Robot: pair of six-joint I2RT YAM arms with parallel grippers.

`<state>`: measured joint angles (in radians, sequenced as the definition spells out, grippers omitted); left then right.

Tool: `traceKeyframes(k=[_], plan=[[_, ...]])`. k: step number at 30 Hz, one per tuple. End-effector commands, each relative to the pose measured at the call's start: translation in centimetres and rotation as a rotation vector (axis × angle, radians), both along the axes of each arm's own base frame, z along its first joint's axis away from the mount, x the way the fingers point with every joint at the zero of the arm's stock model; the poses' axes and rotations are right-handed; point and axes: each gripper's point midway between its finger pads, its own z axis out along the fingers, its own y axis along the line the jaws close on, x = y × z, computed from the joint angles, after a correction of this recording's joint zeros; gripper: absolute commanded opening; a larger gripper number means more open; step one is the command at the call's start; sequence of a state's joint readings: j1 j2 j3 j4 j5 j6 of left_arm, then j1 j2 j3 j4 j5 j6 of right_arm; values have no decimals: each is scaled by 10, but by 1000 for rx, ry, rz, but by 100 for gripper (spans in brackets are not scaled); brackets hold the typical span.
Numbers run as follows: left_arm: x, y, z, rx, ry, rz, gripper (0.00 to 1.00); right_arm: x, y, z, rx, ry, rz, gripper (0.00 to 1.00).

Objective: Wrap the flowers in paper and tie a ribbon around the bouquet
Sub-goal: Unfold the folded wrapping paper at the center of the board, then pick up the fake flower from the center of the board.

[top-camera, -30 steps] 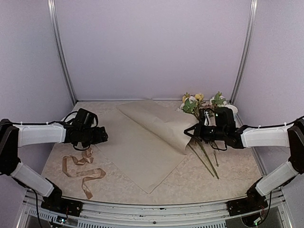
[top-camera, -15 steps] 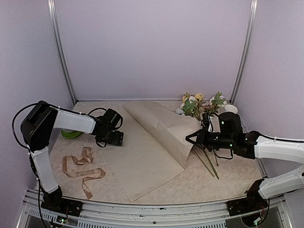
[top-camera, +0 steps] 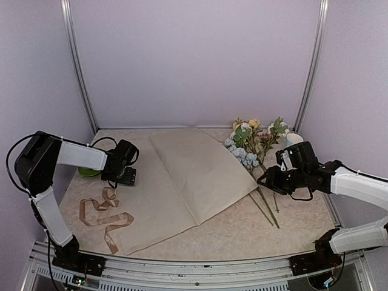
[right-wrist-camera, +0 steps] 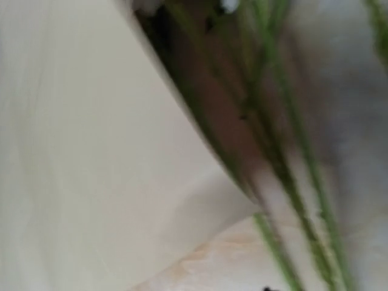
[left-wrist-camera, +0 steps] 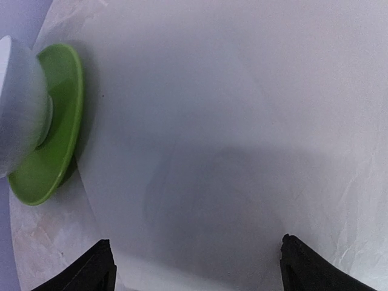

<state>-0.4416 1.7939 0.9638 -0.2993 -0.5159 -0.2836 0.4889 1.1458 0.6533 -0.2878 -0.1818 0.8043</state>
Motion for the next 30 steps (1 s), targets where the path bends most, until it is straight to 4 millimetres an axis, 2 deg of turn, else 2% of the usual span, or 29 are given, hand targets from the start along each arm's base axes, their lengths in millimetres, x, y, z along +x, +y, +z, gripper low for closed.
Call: traceKeyframes(k=[1, 4, 5, 8, 10, 12, 13, 16, 18, 20, 23, 27, 29, 30], plan=[[-26, 25, -11, 110, 108, -2, 92, 1, -31, 10, -95, -30, -47, 49], [-22, 13, -1, 116, 75, -37, 92, 19, -31, 28, -139, -131, 8, 49], [-19, 6, 4, 112, 58, -58, 92, 25, -31, 27, -173, -136, 27, 49], [-14, -16, 22, 72, 14, -114, 92, 43, -29, 9, -290, -78, 85, 44], [-8, -28, 39, 47, -25, -138, 93, 51, -20, -4, -325, -53, 169, 42], [-5, -43, 61, 22, -73, -179, 93, 54, -2, -14, -302, -38, 279, 47], [-4, -52, 69, 12, -94, -203, 93, 57, 0, -20, -314, -19, 301, 50], [-2, -77, 85, -39, -132, -271, 93, 73, -12, -35, -430, 13, 277, 48], [-1, -87, 81, -73, -130, -295, 93, 80, -15, -46, -470, 34, 273, 43], [0, -95, 67, -91, -99, -311, 93, 80, -7, -54, -439, 51, 303, 40], [-1, -105, 46, -88, -61, -333, 93, 75, -1, -68, -425, 82, 331, 44], [2, -118, 21, -41, -26, -369, 93, 69, -10, -91, -477, 146, 326, 50], [3, -117, 8, 29, 5, -366, 93, 70, -17, -97, -513, 158, 303, 44], [3, -116, 2, 57, 17, -364, 93, 70, -19, -98, -522, 160, 295, 37]])
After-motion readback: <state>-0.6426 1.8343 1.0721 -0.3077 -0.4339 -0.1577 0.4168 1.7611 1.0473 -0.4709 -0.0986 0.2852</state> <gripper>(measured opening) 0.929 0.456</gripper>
